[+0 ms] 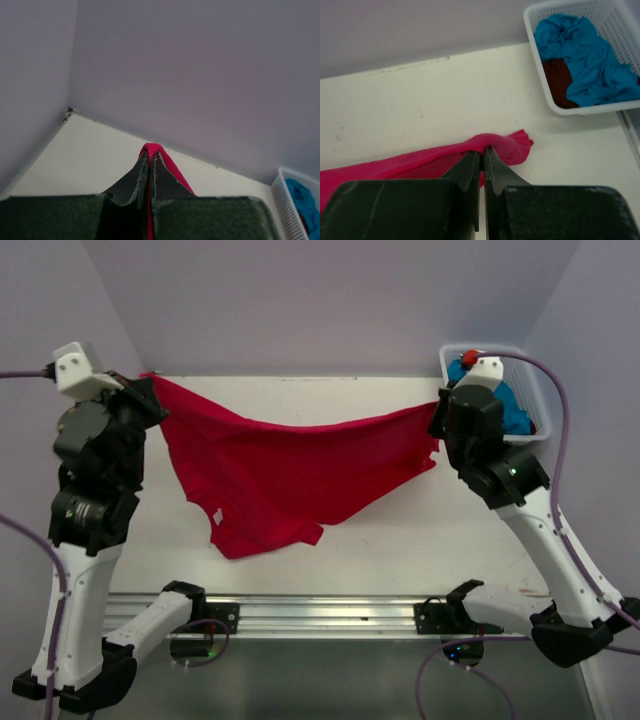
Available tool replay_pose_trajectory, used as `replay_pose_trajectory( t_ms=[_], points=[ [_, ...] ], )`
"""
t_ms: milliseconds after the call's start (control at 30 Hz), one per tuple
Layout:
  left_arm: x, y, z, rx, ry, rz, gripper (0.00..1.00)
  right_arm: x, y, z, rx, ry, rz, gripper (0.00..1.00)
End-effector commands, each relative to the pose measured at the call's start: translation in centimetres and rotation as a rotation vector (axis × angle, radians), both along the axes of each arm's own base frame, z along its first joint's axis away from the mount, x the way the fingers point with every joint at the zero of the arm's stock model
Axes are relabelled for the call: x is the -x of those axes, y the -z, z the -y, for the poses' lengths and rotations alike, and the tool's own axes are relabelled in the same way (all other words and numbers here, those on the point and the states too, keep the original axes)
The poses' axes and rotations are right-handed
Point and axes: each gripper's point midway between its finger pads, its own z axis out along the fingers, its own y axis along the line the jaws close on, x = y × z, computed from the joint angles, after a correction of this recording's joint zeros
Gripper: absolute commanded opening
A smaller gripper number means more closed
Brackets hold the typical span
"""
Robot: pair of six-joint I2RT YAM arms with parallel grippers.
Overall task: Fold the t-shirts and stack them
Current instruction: Flatten out the tshirt
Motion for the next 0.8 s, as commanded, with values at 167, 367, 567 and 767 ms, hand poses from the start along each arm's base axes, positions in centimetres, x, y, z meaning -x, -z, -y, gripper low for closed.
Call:
replay_pose_trajectory(
  t_ms=[167, 367, 567, 767],
  points=[
    [9.0, -12.0, -0.9, -0.038, 0.078, 0.387, 0.0, 3.9, -10.1, 1.8, -0.045, -0.083, 0.31, 0.0],
    [15.1, -16.1, -1.1, -0.07, 0.132, 0.564, 0.0, 8.8, -14.7, 2.3, -0.112, -0.217, 0.52, 0.0],
    [21.8, -19.9, -0.2, -0.116, 0.241, 0.747, 0.0, 13.0, -17.5, 2.9, -0.14, -0.307, 0.687, 0.0],
    [25.3, -22.3, 0.7, -0.169, 0.303, 0.862, 0.0, 13.4, -17.8, 3.9, -0.104, -0.272, 0.717, 0.0]
  ],
)
